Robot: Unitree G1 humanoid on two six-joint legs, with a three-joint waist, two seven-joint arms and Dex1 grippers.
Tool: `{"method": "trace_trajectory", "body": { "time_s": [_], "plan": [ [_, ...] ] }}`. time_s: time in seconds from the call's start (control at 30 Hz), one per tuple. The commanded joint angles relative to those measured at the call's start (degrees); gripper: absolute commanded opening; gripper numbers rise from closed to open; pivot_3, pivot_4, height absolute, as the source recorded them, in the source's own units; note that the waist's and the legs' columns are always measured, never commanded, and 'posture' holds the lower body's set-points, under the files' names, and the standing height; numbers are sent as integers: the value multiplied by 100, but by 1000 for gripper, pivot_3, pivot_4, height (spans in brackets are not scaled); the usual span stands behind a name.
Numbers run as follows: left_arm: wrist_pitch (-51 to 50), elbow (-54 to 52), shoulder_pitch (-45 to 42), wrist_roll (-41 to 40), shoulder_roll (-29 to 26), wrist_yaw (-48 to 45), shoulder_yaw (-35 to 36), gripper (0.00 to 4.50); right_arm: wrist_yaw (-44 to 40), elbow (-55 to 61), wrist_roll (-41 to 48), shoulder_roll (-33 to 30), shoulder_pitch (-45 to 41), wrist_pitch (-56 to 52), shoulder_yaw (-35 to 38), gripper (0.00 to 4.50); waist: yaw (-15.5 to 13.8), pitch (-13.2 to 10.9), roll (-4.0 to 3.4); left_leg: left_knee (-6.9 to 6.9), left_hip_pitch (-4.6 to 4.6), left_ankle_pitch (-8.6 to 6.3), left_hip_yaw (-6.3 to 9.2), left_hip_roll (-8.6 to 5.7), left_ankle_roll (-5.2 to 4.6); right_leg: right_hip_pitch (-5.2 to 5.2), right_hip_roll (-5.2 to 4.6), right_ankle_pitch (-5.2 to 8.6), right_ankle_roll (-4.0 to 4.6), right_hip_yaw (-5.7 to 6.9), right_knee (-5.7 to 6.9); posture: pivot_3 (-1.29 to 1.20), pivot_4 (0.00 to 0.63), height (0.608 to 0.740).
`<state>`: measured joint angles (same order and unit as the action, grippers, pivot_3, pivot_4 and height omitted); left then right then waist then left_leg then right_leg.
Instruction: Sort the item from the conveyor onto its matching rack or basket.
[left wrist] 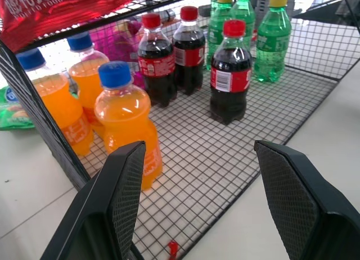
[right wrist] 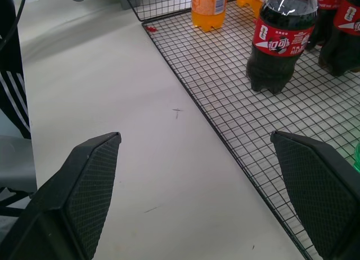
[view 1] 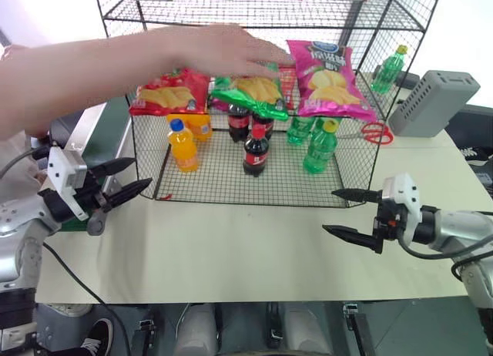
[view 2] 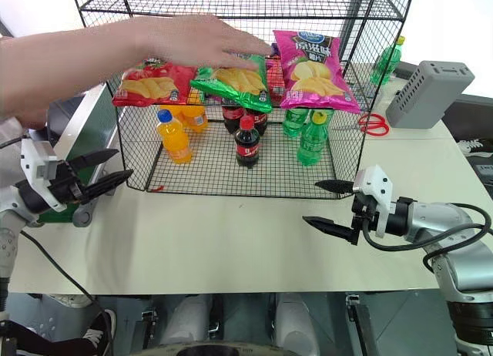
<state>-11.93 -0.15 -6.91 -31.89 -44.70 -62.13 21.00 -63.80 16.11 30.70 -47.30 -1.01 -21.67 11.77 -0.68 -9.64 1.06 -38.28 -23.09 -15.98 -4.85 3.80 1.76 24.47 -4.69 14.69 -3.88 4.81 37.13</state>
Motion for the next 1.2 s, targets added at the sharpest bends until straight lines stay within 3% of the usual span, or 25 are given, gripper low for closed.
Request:
{"method": "trace_trajectory", "body": {
  "time_s": [0.03, 0.83, 1.2],
  "plan": [
    [-7, -218, -15, -72, -8, -11, 13, 3252, 121, 144, 49, 14, -125, 52, 114, 4446, -1, 0, 0, 0, 0, 0, 0, 0, 0, 0, 0, 0, 0, 0, 0, 0, 150, 740],
    [-478, -785, 465, -377, -13, 123, 240, 3252, 70, 152, 50, -22, -210, 18, -123, 4446, 2, 0, 0, 0, 2, 0, 1, 0, 0, -1, 1, 0, 0, 0, 1, 0, 150, 740],
    [-208, -792, 467, -300, 30, 182, 260, 3252, 27, 67, 16, 49, -404, 59, -270, 4446, 0, 0, 0, -1, 1, 0, 1, 0, 0, -1, 0, 0, 0, 0, 1, 0, 150, 740]
  ]
}}
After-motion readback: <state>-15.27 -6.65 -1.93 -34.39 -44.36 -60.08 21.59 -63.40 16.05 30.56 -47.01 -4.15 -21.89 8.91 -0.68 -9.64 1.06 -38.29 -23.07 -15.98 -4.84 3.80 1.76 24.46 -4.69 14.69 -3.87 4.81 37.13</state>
